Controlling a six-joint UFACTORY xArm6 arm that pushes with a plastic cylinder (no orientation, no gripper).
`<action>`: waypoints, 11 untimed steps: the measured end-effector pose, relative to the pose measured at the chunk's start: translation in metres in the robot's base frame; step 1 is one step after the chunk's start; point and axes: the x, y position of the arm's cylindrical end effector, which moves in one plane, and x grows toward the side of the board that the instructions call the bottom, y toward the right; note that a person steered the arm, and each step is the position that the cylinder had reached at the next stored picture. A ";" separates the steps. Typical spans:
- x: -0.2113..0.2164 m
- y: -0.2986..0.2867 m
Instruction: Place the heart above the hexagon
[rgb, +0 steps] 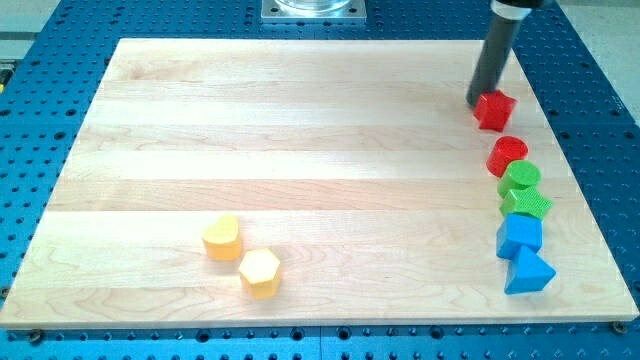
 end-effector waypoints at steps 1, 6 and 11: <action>0.003 0.001; 0.095 -0.322; 0.193 -0.309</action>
